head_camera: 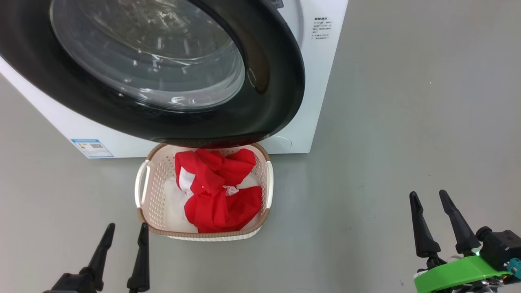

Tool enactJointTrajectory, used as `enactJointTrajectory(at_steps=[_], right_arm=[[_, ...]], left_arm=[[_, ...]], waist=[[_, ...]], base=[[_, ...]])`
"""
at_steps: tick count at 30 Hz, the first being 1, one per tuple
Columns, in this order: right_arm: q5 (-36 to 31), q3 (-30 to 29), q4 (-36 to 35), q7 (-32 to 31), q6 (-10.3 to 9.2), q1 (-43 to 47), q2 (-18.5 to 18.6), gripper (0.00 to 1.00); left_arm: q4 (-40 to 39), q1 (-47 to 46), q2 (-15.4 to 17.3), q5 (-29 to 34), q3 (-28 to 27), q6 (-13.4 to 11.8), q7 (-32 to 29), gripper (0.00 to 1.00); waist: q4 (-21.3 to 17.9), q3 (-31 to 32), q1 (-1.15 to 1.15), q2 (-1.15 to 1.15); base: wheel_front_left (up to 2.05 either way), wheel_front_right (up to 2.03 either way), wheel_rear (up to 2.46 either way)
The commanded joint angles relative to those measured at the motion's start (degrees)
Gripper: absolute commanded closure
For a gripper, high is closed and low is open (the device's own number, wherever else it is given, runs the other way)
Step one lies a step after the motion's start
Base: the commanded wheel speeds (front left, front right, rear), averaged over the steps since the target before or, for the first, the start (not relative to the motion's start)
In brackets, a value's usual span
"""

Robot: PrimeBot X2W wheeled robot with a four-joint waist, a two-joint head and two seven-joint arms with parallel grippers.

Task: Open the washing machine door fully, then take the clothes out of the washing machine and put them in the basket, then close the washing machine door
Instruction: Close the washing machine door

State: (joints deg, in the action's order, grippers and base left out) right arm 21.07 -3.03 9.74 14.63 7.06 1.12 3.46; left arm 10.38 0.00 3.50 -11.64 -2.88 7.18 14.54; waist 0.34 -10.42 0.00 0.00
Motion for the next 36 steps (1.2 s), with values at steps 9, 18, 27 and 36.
enactJointTrajectory(at_steps=[9,18,27,36], right_arm=[[-0.2,3.8,-1.2,0.4,0.43,-0.3,1.3,1.00],[0.4,9.5,-0.4,0.4,0.43,-6.1,2.5,1.00],[1.5,14.7,0.7,0.4,0.43,-14.6,4.3,1.00],[2.6,15.1,1.2,0.4,0.43,-23.1,5.2,1.00]], left_arm=[[-1.6,-1.3,-0.1,0.1,-1.0,0.3,0.5,0.00],[-1.3,-1.4,-0.6,-1.2,0.9,0.3,0.5,0.00],[-0.9,-2.7,-0.6,-3.5,3.7,0.3,0.5,0.00],[-1.4,-5.7,-0.6,-5.0,5.8,0.3,0.5,0.00]], waist=[[1.9,-0.3,0.00,0.00],[5.9,-0.6,0.00,0.00],[9.9,-2.1,0.00,0.00],[12.6,-7.0,0.00,0.00]], base=[[0.00,0.00,0.00],[0.00,0.00,0.00],[0.00,0.00,0.00],[0.00,0.00,0.00]])
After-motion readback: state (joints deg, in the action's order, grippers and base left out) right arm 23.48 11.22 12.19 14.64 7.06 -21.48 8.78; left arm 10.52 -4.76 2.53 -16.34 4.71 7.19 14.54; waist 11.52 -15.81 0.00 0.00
